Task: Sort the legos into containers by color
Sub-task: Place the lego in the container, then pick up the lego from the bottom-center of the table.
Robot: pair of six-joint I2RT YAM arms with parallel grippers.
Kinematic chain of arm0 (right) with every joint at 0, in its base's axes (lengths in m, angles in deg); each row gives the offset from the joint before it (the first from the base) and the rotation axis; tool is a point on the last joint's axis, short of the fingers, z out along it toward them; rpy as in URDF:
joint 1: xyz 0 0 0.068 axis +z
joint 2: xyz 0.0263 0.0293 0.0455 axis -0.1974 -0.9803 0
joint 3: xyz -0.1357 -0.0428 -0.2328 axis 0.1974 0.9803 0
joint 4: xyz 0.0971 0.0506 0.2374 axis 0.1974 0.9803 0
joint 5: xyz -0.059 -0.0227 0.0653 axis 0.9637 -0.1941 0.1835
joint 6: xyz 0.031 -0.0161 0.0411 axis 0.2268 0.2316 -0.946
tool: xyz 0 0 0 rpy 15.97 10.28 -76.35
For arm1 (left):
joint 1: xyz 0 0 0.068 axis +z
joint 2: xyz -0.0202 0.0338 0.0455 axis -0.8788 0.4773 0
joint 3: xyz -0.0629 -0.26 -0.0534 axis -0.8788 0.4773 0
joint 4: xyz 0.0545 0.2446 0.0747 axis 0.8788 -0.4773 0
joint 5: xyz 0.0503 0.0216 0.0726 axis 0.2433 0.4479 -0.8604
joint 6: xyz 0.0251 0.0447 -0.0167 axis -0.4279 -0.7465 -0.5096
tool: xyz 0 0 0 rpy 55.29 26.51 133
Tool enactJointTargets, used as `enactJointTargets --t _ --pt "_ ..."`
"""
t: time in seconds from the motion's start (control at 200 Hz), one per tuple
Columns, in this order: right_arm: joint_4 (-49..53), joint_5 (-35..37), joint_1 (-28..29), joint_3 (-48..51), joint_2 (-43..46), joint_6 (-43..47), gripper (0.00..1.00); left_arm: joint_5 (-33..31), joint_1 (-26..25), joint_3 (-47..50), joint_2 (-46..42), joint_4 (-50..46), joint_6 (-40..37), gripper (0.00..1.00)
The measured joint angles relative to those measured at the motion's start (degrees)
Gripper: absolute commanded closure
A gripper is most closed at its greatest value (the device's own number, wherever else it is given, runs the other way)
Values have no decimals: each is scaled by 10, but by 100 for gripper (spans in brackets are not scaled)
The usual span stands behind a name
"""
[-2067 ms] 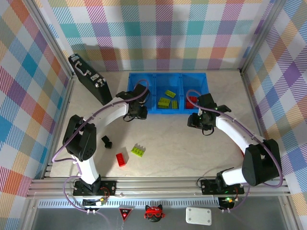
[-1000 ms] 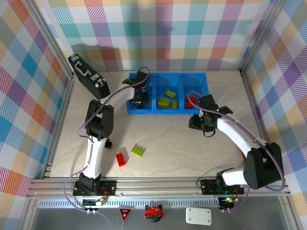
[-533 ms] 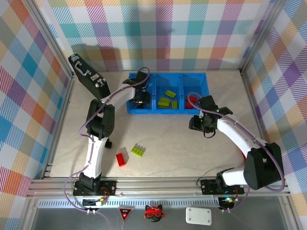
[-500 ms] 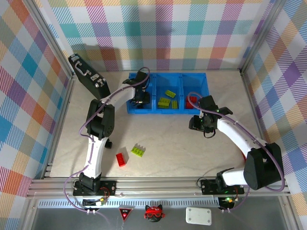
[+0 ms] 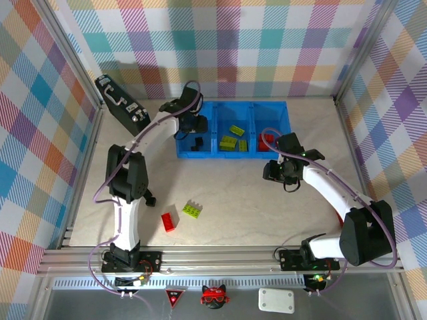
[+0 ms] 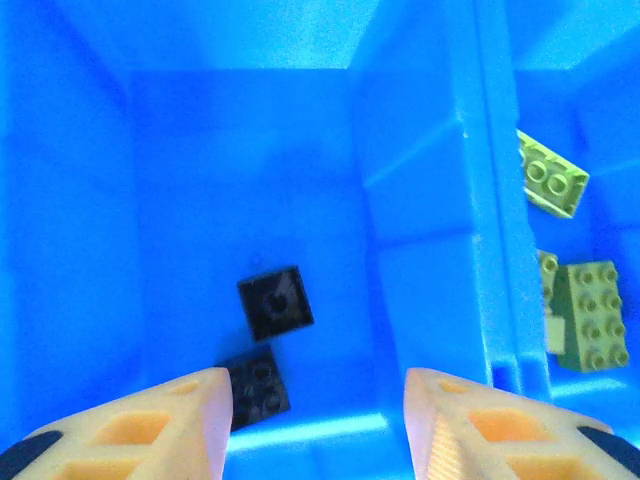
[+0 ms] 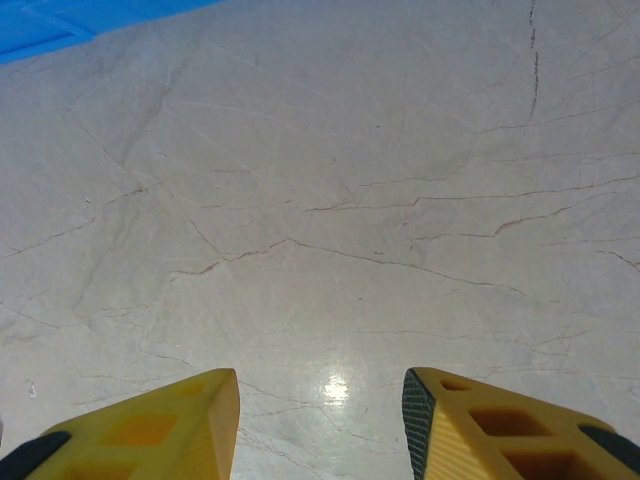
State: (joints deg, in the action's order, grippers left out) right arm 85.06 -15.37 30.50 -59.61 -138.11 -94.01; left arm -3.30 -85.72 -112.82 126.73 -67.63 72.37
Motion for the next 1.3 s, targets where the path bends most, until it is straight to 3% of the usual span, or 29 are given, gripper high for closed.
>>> enactJointTargets --t 0.41,0.77,1.015,1.3 --pt "-3 -28 17 0 -12 7 51 2 0 224 -169 -6 23 52" --pt "3 -16 170 -76 -91 35 51 26 13 383 -293 -13 58 52" --pt "7 -3 281 -173 -193 58 51 52 100 442 -363 -23 56 51" --pt "31 18 380 -279 -303 63 51 127 280 452 -407 -52 12 51"
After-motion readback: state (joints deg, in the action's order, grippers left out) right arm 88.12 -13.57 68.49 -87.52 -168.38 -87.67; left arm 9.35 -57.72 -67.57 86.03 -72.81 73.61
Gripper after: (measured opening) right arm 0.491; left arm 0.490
